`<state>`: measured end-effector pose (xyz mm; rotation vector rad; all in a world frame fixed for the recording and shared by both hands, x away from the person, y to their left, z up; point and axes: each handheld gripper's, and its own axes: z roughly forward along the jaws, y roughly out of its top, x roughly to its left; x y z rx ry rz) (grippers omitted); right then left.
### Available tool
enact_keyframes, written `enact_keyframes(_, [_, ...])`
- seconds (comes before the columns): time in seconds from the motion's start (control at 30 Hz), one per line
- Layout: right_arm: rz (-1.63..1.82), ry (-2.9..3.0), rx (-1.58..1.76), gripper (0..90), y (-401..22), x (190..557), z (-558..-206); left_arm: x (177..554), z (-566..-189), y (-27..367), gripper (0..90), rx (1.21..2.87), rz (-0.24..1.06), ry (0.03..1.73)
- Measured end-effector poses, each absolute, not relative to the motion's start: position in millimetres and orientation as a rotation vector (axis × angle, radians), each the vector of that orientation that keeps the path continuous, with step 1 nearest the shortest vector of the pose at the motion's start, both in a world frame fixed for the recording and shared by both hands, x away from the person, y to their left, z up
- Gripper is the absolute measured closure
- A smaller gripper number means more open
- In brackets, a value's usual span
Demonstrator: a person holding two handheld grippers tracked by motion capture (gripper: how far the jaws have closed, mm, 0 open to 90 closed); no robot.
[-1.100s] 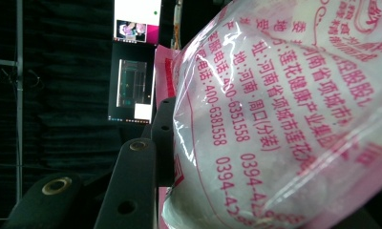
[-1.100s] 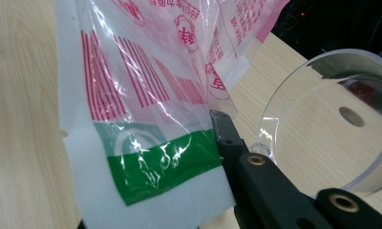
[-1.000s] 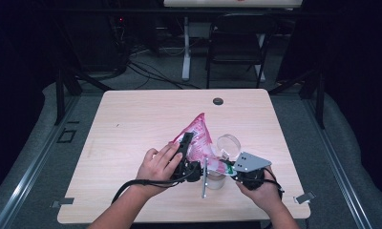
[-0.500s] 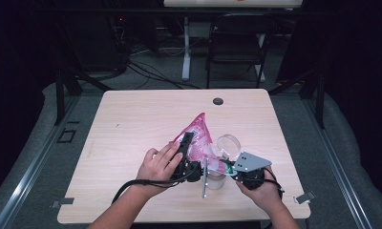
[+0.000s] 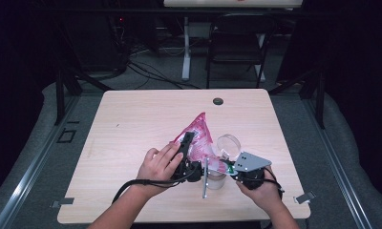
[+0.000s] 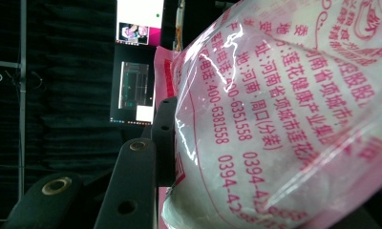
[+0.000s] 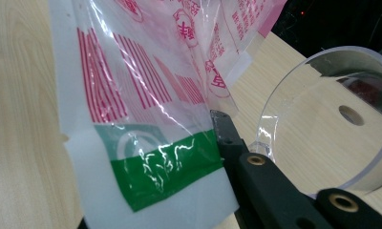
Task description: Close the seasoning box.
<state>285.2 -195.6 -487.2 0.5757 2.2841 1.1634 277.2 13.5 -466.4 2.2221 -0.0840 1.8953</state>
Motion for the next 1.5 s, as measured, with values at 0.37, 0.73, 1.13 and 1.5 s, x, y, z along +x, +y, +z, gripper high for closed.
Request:
enact_keyframes(0.37, [1.164, 2.285, 0.577, 89.8, -195.3, 285.7, -487.9, 276.8, -465.7, 12.9, 65.3, 2.22, 1.899, -0.089])
enact_keyframes(0.73, [1.161, 2.285, 0.583, 89.8, -195.9, 286.0, -488.2, 275.4, -464.3, 11.3, 65.3, 2.208, 1.904, -0.097])
enact_keyframes(1.13, [1.159, 2.288, 0.583, 89.8, -195.3, 286.2, -488.6, 274.5, -464.3, 11.5, 65.3, 2.208, 1.9, -0.093])
enact_keyframes(1.5, [1.152, 2.288, 0.584, 89.8, -195.2, 286.4, -488.9, 274.2, -464.2, 11.1, 65.3, 2.204, 1.903, -0.101])
